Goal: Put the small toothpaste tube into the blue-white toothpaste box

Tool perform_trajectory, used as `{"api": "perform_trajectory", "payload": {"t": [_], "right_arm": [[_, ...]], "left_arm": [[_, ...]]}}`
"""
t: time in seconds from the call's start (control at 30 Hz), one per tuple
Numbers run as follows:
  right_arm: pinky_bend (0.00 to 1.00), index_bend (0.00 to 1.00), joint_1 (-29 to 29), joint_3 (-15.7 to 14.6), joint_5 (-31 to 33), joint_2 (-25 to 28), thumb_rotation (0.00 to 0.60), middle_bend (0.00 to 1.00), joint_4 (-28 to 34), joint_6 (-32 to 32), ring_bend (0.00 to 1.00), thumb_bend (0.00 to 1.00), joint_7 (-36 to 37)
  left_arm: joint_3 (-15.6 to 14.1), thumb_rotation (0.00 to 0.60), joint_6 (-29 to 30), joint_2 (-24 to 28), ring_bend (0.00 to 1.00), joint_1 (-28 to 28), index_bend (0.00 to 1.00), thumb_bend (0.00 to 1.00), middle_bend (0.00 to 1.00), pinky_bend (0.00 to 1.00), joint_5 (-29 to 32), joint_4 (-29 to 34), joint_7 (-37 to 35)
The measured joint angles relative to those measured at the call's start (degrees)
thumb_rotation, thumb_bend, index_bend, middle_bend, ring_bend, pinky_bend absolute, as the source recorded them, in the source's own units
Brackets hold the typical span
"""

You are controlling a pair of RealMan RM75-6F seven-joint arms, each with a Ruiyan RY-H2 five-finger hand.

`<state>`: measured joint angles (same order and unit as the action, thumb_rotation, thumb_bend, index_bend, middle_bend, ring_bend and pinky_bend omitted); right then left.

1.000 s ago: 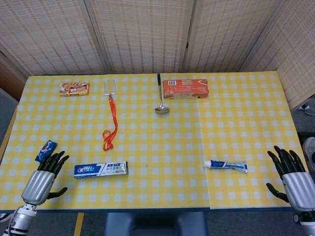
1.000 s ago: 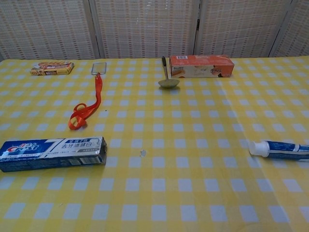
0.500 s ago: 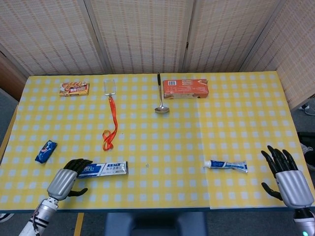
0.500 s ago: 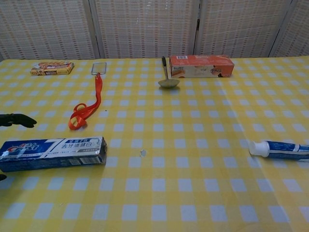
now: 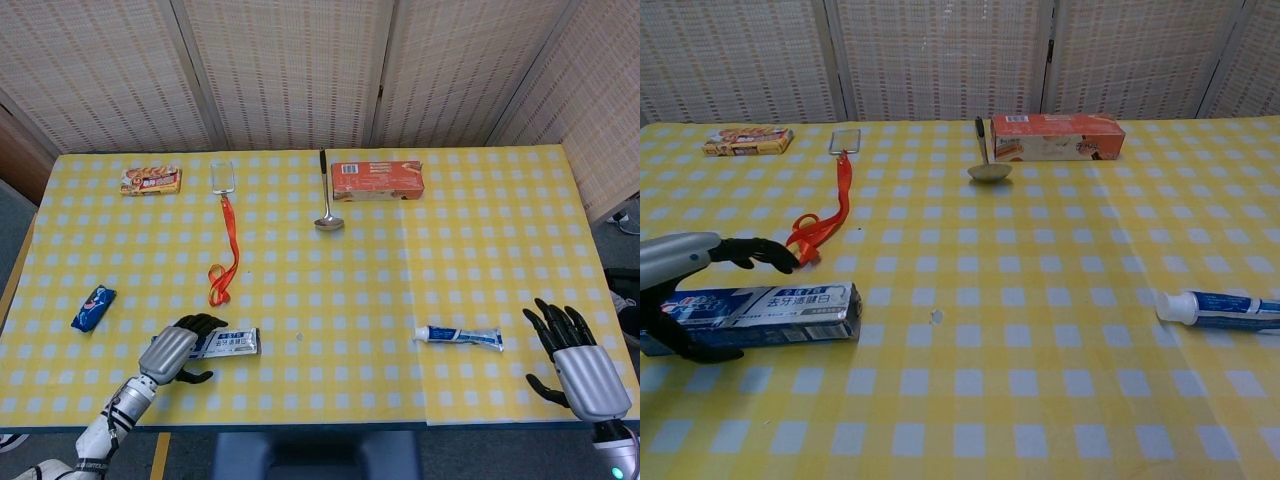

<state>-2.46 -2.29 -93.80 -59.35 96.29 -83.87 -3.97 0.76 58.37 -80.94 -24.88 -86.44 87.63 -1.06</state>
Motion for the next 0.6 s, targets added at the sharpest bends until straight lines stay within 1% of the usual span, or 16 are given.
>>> {"api": "perform_trajectory", "payload": {"t": [0.13, 0.23, 0.4, 0.6], "right_arm": [[0.00, 0.00, 0.00, 0.18, 0.78, -0.07, 0.600, 0.00, -0.17, 0.27, 0.00, 0.26, -0.05], [0.00, 0.00, -0.09, 0.25, 1.33, 0.04, 0.600, 0.00, -0.19, 0.74, 0.00, 0.26, 0.19], [0.00, 0.00, 0.20, 0.44, 1.48, 0.06, 0.600, 0.00, -0.39, -0.06, 0.00, 0.26, 0.35], [0.00, 0.00, -0.16, 0.85, 2.85, -0.47, 0.600, 0.00, -0.64, 1.12, 0.00, 0.26, -0.60]], "left_arm": [[0.78, 0.600, -2.00, -1.31, 0.19, -1.34, 0.23, 0.24, 0.26, 0.22, 2.21, -1.37, -0.15], [1.17, 0.600, -2.74, -2.36, 0.21, -1.99, 0.26, 0.24, 0.29, 0.23, 3.34, -2.44, -0.30], [2.07, 0.600, -3.03, -3.99, 0.28, -2.32, 0.33, 0.27, 0.37, 0.28, 6.35, -3.94, 1.58], [3.31, 0.600, -4.59, -5.00, 0.34, -2.80, 0.39, 0.28, 0.44, 0.34, 11.15, -5.06, 2.68]]}}
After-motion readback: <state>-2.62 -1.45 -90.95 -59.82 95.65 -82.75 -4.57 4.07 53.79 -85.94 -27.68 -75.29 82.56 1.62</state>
